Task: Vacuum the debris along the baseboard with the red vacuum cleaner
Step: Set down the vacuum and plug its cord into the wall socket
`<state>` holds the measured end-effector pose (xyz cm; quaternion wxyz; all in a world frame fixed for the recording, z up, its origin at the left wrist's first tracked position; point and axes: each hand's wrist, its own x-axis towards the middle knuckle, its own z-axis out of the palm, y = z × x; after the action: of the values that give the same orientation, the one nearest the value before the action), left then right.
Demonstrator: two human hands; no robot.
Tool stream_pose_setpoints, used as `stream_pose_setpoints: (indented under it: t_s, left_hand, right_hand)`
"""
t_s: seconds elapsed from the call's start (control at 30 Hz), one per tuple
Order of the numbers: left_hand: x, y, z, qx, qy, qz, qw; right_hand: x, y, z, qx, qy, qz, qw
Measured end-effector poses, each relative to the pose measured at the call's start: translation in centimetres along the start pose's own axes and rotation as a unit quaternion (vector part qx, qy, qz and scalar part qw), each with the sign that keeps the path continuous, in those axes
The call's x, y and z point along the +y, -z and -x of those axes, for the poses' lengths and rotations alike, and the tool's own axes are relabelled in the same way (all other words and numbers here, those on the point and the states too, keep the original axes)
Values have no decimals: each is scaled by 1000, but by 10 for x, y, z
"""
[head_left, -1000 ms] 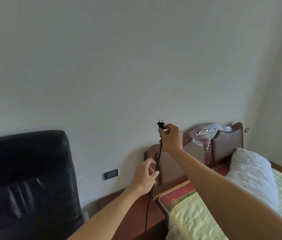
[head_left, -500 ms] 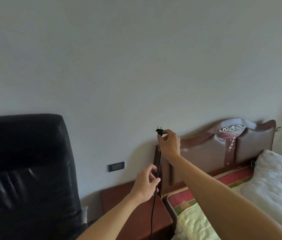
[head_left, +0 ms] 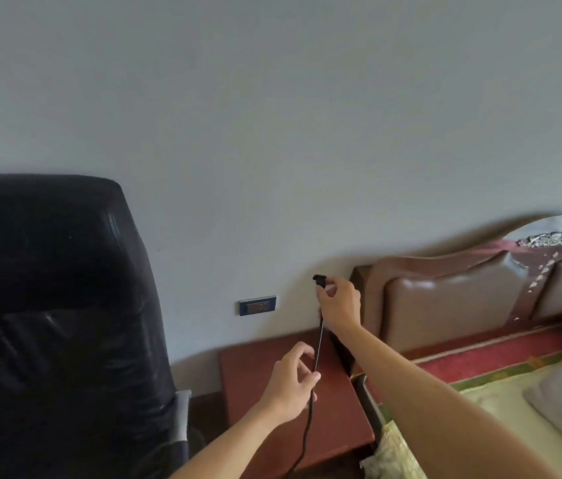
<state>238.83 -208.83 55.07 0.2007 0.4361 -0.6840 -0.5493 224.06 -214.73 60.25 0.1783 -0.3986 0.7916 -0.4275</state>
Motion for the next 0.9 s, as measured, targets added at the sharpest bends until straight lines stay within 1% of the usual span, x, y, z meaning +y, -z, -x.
stream_pose_setpoints:
  t_s: [0.23, 0.47, 0.7, 0.9]
  left_hand:
    - [-61, 5, -46, 22, 65, 3, 998]
    - [-120, 3, -94, 52, 135, 41, 989]
    - [-169, -6, -126, 82, 189, 92, 974]
    - [-200, -16, -139, 116, 218, 107, 963]
  right_hand:
    - [40, -78, -30, -47, 6, -4, 999]
    - [94, -160, -68, -118, -5, 2, 993]
    - [149, -216, -87, -136, -20, -20, 990]
    - [173, -251, -92, -167, 2, -10, 986]
